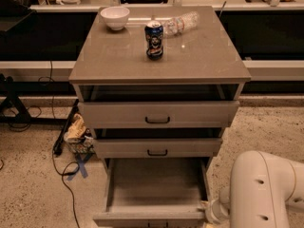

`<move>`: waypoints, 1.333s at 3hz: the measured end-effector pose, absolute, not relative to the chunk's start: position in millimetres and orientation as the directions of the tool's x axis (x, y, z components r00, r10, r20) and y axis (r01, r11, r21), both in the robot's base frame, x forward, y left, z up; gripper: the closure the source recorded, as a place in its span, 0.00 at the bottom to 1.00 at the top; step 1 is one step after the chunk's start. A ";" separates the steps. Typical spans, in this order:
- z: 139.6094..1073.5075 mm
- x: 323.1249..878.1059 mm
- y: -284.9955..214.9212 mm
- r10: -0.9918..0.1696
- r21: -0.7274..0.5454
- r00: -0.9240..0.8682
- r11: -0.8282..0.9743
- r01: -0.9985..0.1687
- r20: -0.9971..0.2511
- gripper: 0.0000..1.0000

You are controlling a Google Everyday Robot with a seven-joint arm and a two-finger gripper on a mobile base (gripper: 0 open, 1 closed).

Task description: Open bottom drawer

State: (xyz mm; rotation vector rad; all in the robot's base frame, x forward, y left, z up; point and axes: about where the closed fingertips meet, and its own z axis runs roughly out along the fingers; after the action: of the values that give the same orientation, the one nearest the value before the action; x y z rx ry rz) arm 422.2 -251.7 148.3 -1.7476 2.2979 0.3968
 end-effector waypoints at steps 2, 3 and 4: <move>148.3 422.3 -250.6 -0.903 0.077 -0.264 0.253 -0.964 -0.339 0.00; 148.3 422.3 -250.2 -0.903 0.077 -0.264 0.253 -0.964 -0.339 0.00; 148.3 422.3 -250.0 -0.903 0.077 -0.264 0.253 -0.964 -0.339 0.00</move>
Offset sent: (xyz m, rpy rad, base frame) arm -0.0055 -0.0331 0.0762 0.0791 -0.1656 0.0334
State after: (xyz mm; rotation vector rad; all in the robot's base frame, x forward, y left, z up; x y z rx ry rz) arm 422.3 -250.0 148.3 -1.7476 2.2978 0.3968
